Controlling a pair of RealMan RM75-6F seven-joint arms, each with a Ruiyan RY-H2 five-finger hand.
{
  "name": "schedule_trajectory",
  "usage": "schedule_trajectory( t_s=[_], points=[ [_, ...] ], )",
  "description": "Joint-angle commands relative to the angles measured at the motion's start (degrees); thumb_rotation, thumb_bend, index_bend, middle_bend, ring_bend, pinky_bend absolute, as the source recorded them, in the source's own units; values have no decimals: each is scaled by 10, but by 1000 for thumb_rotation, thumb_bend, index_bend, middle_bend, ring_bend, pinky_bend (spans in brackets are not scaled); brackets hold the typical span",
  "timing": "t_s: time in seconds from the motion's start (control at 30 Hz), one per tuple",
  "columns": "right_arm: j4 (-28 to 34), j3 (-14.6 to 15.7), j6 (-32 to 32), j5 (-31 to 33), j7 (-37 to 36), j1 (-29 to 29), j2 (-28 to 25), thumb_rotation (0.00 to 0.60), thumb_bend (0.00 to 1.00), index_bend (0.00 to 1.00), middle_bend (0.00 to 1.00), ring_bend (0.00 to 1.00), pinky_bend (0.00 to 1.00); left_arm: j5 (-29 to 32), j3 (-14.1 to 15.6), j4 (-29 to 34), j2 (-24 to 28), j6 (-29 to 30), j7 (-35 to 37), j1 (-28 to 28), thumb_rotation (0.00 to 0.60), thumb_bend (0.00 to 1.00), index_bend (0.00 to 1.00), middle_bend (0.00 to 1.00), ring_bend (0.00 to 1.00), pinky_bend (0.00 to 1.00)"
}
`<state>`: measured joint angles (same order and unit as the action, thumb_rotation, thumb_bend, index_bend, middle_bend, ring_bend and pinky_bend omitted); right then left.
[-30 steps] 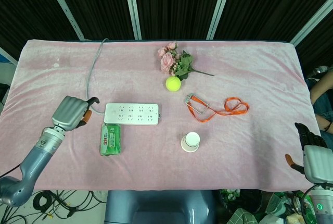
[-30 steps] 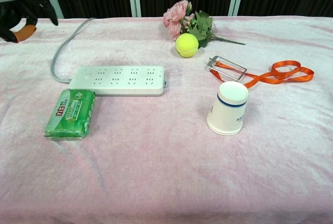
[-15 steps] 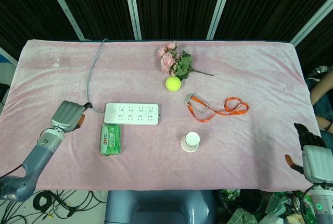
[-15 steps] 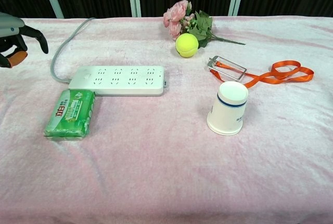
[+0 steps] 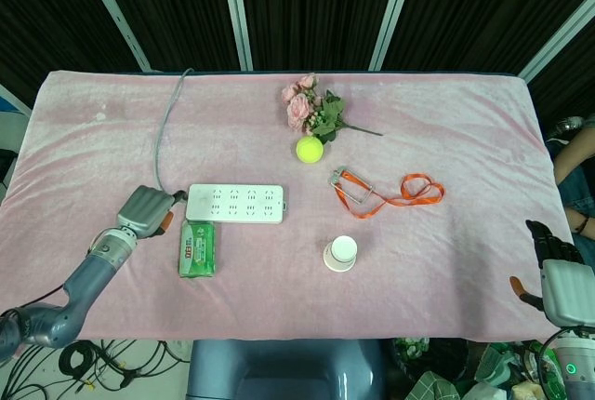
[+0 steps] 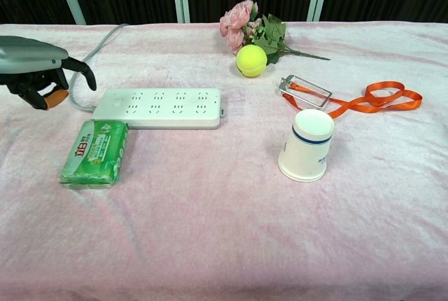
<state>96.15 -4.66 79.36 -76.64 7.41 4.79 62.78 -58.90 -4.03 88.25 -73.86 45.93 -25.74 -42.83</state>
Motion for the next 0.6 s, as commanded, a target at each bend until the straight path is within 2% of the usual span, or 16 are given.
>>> schedule_trajectory(
  t_s=[0.03, 0.6],
  points=[
    [0, 0, 0, 1, -1, 0, 0, 600, 171, 35, 91, 193, 203, 2, -1, -1, -7, -3, 2, -4, 600, 634, 252, 750, 790, 719],
    [1, 0, -5, 6, -2, 1, -3, 600, 171, 35, 91, 193, 203, 47, 7, -30, -46, -2, -33, -27, 600, 633, 252, 750, 791, 719]
  ],
)
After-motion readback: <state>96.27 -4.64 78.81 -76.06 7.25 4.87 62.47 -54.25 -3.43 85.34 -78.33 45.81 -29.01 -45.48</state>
